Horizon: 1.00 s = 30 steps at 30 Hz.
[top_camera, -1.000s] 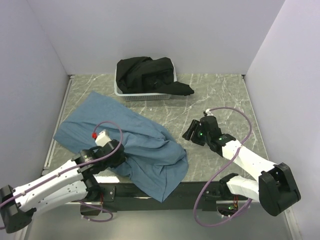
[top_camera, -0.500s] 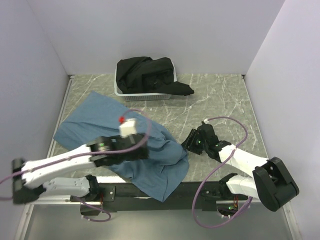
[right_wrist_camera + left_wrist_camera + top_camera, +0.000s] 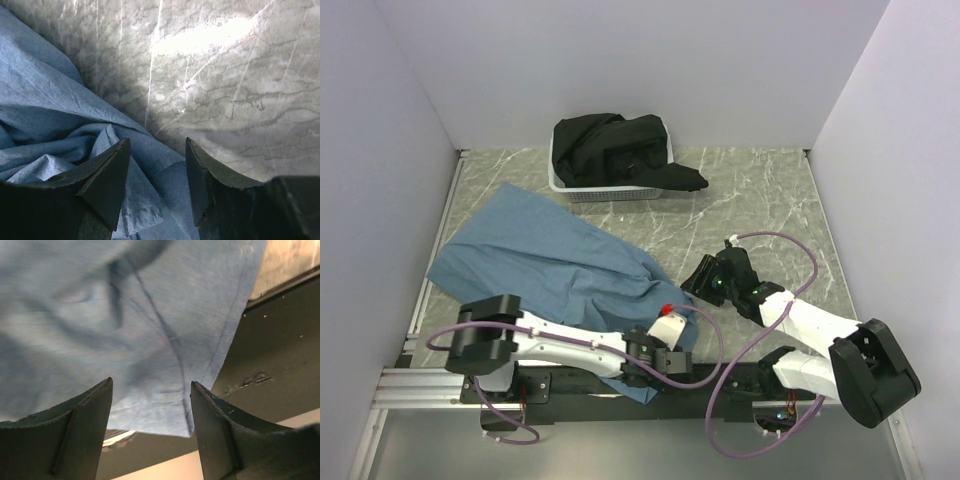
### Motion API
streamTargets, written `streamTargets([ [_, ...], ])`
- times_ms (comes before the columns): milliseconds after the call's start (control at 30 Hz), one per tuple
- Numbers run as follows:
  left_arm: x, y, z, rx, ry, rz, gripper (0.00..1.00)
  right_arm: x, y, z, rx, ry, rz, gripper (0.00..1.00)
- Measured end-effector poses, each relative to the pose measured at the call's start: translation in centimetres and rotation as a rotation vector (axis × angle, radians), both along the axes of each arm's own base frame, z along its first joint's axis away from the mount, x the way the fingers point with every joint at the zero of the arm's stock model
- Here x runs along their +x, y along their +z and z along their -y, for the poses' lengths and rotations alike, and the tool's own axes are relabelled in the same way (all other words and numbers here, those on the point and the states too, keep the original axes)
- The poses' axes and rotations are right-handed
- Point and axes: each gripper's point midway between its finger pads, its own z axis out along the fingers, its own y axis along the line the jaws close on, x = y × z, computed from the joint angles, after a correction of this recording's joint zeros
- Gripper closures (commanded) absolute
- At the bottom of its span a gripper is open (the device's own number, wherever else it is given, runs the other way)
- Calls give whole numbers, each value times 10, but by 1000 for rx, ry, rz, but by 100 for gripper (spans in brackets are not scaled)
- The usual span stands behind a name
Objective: Put the pillow into the pillowcase
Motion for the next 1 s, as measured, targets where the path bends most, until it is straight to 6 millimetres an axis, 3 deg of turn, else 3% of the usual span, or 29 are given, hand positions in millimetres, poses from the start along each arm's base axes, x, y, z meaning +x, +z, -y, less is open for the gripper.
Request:
streamTargets([
  [233,-14,-26,18,5,-33,-36,46,1,3,1,-5,3,16,44],
  [333,-18,-34,20,12,-34,-40,55,1,4,1,-6,6,19,44],
  [400,-20,-36,21,12,-27,-41,69,1,4,1,-7,7,20,44],
  [467,-20,-37,21,9,-5,-41,74,1,4,1,-7,7,20,44],
  [767,-17,-36,-6,22,108,-17,99,1,4,2,-11,11,23,43],
  [1000,-18,-14,-31,-43,204,-25,99,1,3,2,-13,12,23,43],
])
